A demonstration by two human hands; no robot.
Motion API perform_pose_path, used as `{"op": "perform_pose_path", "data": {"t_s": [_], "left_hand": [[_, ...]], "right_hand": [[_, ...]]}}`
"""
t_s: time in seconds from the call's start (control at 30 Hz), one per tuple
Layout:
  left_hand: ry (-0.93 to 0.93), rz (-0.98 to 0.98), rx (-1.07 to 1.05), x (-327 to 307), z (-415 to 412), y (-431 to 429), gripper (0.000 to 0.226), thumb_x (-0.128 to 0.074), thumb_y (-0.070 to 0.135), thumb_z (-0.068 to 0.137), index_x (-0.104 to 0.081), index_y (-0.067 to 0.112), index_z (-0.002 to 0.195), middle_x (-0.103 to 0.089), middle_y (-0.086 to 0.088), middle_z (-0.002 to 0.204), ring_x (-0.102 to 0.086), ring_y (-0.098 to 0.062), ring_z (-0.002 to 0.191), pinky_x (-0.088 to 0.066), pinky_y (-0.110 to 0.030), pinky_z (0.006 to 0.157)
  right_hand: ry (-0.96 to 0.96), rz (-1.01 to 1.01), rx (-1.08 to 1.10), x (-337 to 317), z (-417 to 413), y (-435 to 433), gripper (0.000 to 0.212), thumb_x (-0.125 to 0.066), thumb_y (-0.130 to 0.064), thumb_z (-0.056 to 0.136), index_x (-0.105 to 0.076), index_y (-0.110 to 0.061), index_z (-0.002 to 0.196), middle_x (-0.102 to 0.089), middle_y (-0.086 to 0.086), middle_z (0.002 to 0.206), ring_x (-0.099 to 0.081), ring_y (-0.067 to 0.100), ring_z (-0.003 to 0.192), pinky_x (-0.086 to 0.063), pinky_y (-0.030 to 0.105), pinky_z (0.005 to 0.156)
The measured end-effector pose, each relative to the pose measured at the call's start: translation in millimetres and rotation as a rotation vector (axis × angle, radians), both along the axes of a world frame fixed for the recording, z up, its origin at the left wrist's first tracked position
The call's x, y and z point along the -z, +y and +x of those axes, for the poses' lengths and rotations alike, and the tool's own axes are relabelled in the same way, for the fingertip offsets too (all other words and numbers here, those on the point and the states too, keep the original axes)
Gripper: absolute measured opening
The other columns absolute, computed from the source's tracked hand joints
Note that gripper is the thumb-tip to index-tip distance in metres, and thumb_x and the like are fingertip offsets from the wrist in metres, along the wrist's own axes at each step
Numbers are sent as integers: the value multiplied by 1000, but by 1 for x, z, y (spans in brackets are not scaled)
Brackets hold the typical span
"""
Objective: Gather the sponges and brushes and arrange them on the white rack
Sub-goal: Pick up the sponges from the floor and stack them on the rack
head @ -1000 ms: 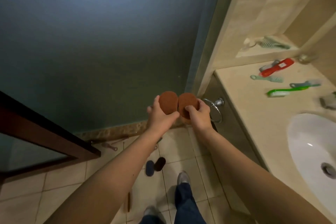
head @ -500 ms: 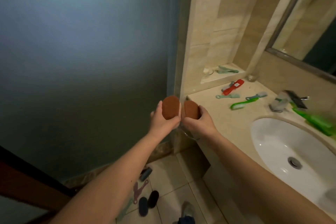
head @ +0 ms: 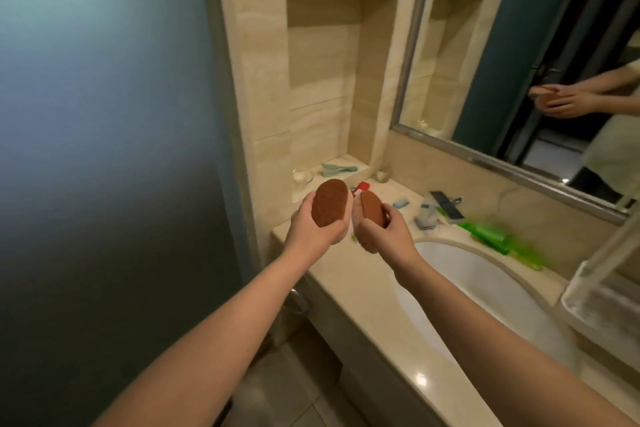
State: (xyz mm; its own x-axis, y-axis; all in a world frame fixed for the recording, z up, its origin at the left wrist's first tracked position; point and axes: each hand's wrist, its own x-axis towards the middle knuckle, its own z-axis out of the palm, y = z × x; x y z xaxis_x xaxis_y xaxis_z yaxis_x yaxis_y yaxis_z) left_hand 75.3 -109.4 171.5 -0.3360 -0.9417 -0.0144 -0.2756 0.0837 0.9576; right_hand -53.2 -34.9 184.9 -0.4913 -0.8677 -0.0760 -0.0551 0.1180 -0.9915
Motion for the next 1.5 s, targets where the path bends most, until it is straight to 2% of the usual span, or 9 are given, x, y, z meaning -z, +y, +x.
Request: {"op": "perform_pose_path", "data": {"t_s": [0.23, 0.43, 0.57, 0.77, 0.9, 1.0, 1.07, 1.33, 1.5], "left_hand": [[101, -13, 103, -35, -125, 6, 107, -63, 53, 46, -32, 31, 145, -48, 5, 140, -51, -14, 122, -43, -37, 104], [226, -58, 249, -51, -218, 14, 97, -70, 43, 56, -34, 28, 145, -50, 5, 135, -54, -12, 117, -47, -34, 99], [332, -91, 379, -69, -268, 27, 89, -71, 52, 52, -40, 38, 133, -55, 12, 122, -56, 3, 103, -45, -18, 81], [398, -84, 613, -91, -326, 56, 86, -71, 67, 56, -41, 38, 131, -53, 13, 126, -56, 2, 108, -43, -13, 78], [359, -110, 760, -99, -358, 80, 84, -70, 62, 61, -41, 33, 135, -48, 5, 135, -54, -8, 115, -47, -26, 93], [321, -157, 885, -104, -379, 102, 79, -69, 50, 71, -38, 28, 140, -46, -1, 139, -52, -15, 119, -47, -38, 101], [304, -181, 928, -108, -391, 120, 82, -65, 53, 69, -38, 26, 141, -45, -2, 139, -51, -16, 120, -46, -38, 102], [256, -310, 1073, -115, -435, 172, 77, -73, 42, 75, -41, 26, 143, -44, -5, 140, -49, -18, 123, -44, -39, 105], [194, -466, 1074, -114, -454, 186, 83, -69, 54, 68, -38, 36, 143, -42, -1, 133, -43, -19, 126, -40, -41, 107]], "right_hand": [[127, -51, 185, -26, -114, 12, 75, -64, -40, 67, -44, -23, 138, -51, 6, 128, -62, 18, 95, -53, 27, 65], [288, -71, 385, -50, -196, 37, 67, -63, -31, 82, -39, -19, 144, -40, 5, 137, -53, 13, 102, -46, 19, 70], [333, -81, 509, -75, -232, 62, 67, -62, -37, 80, -42, -17, 141, -42, 5, 132, -52, 3, 89, -41, 6, 48], [332, -65, 736, -102, -263, 108, 60, -61, -60, 73, -52, -24, 120, -57, 5, 121, -64, 20, 100, -54, 37, 76], [365, -26, 869, -110, -274, 149, 60, -61, -61, 71, -51, -26, 119, -59, 2, 119, -62, 16, 99, -54, 38, 81], [374, 0, 954, -114, -280, 180, 71, -59, -61, 69, -50, -23, 128, -58, -3, 116, -62, 11, 94, -52, 26, 73], [403, 9, 992, -114, -285, 200, 64, -62, -58, 77, -49, -23, 129, -58, -12, 107, -59, 2, 86, -47, 16, 60], [505, 103, 1055, -118, -324, 276, 62, -72, -30, 73, -46, -26, 129, -52, -4, 121, -53, 12, 102, -48, 30, 81], [630, 165, 1031, -118, -356, 304, 64, -74, -17, 71, -47, -25, 128, -51, -5, 118, -53, 15, 107, -42, 20, 72]]}}
